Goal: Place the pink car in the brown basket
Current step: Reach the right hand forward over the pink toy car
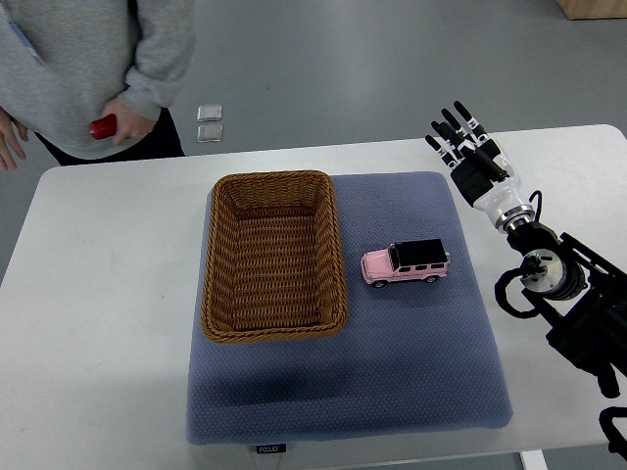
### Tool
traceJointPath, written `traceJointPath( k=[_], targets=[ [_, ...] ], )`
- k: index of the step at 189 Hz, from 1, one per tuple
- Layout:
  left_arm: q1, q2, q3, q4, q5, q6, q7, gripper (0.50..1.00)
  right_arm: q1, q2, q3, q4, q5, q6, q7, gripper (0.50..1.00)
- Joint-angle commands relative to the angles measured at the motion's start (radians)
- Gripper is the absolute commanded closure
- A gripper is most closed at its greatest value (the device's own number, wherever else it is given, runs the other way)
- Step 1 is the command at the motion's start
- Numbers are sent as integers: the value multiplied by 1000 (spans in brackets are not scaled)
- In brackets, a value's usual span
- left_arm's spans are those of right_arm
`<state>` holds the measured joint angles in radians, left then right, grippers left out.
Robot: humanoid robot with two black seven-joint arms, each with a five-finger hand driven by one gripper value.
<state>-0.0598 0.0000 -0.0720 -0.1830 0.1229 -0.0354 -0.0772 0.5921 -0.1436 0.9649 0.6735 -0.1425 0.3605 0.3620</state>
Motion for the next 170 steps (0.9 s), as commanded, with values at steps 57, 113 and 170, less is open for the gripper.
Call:
traceJointPath(
  k=[57,113,170],
  targets=[
    [-2,0,-6,-1,-2,0,1,500,48,-16,-58,8,-154,-2,-23,589],
    [-8,0,-9,0,-2,-1,4,500,238,-293,-460,225,-735,-11,-149,589],
    [-8,0,-11,-1,-2,-1,4,500,367,-409,-770,394,-983,-66,-207,589]
  ],
)
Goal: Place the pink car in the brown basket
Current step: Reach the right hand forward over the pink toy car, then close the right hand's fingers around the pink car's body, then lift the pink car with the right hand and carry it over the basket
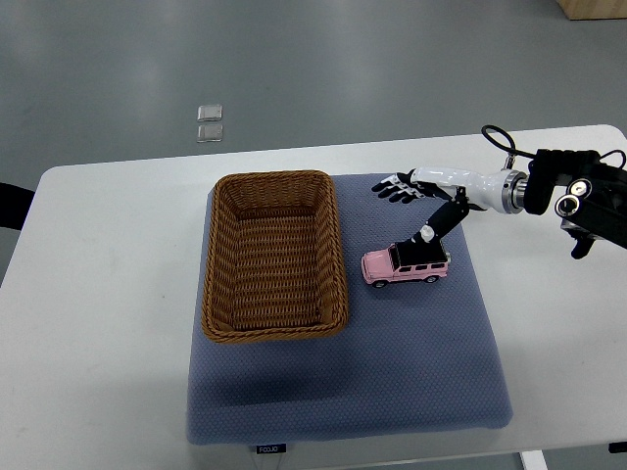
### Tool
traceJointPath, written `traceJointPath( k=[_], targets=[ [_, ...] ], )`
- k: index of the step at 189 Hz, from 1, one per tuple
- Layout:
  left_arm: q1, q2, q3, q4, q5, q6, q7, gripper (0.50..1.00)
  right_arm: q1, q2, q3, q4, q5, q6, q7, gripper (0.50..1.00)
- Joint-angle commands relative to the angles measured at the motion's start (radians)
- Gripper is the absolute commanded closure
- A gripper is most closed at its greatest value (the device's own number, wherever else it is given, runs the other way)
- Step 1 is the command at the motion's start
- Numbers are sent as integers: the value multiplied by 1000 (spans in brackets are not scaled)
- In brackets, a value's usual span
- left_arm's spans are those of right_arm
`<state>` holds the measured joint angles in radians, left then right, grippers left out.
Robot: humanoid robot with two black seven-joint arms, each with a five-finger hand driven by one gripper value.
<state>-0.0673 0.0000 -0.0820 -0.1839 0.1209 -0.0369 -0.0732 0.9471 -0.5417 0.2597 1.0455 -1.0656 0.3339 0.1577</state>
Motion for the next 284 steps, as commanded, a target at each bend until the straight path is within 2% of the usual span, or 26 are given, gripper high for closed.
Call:
traceJointPath(
  k=[1,34,130,138,147,163,190,225,253,284],
  targets=[
    [0,0,-1,0,0,0,0,500,12,-11,-65,22,-60,-39,-3,589],
    [0,0,-1,1,0,0,1,500,12,-11,-100,21,-122,-72,-3,589],
    [0,0,-1,8,0,0,1,500,-4,-32,-132,24,-129,-99,0,609],
    [1,0,-2,8,0,0,1,500,-5,-32,-132,24,-129,-99,2,642],
    [1,0,-2,8,0,0,1,500,-5,-32,-132,24,-131,-101,2,709],
    [1,0,-2,8,0,0,1,500,-11,-30,-134,24,-132,-101,3,787],
    [0,0,-2,8,0,0,1,500,-21,-29,-134,24,-159,-101,6,863],
    [0,0,-1,8,0,0,1,500,-16,-49,-134,24,-159,-121,20,991],
    [0,0,-1,8,0,0,1,500,10,-90,-131,31,-154,-121,20,1000],
    [-2,0,-2,6,0,0,1,500,47,-153,-131,97,-145,-116,22,1000]
  ],
)
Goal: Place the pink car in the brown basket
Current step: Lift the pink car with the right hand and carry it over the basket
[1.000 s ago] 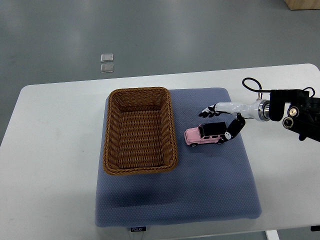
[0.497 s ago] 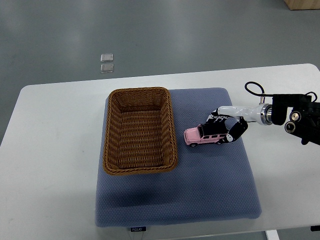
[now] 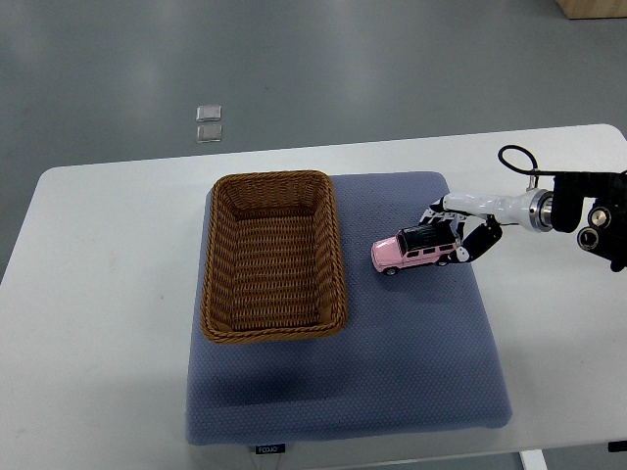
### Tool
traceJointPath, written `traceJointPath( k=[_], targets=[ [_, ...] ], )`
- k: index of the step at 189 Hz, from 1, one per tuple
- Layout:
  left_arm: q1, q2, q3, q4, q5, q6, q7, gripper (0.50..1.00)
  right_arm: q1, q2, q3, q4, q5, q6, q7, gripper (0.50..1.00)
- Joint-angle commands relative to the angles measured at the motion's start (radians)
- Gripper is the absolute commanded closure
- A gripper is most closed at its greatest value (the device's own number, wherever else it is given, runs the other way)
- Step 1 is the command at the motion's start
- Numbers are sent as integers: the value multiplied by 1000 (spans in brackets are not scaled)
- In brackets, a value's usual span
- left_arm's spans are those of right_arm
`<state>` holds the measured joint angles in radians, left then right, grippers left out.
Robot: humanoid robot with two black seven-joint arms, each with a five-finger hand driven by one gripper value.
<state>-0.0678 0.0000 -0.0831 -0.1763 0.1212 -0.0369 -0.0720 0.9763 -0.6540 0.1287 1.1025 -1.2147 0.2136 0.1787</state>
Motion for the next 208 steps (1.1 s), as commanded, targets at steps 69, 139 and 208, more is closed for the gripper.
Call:
traceJointPath(
  k=[69,139,208],
  targets=[
    [-4,0,0,-3,0,0,0,500,130,-68,0,86,27,35,2,1000],
    [-4,0,-1,0,0,0,0,500,167,-9,5,86,78,35,24,1000],
    [-4,0,-1,1,0,0,0,500,208,91,6,68,187,24,39,1000]
  ],
)
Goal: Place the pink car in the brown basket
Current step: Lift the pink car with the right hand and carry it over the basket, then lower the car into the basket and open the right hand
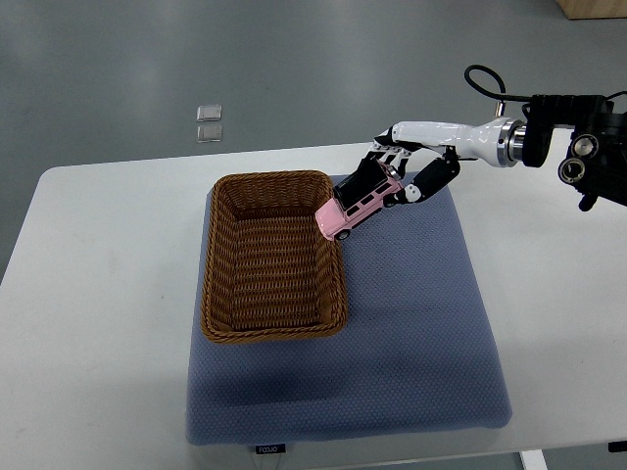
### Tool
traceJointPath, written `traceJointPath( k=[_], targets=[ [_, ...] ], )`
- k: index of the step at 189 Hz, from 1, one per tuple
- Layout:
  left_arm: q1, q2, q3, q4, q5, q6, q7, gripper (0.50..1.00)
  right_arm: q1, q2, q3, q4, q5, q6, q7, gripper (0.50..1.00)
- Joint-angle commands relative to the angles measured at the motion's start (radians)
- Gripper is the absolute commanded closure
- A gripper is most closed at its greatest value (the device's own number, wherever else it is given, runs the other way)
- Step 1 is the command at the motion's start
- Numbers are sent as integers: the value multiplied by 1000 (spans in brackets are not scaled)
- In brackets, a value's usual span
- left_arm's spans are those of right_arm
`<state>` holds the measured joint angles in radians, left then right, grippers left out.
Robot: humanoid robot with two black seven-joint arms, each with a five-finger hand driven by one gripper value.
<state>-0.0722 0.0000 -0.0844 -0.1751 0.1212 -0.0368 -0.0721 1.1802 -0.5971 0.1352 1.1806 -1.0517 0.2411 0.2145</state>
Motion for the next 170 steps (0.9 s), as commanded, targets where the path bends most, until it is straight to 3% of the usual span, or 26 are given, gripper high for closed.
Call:
traceJointPath(
  k=[1,101,170],
  targets=[
    [0,0,0,-1,0,0,0,500,4,39,0,-10,25,-3,3,1000],
    [0,0,0,-4,0,0,1,500,-76,352,-16,-191,12,-105,59,1000],
    [0,0,0,-4,0,0,2,500,-129,399,-71,-260,-54,-181,85,1000]
  ],
)
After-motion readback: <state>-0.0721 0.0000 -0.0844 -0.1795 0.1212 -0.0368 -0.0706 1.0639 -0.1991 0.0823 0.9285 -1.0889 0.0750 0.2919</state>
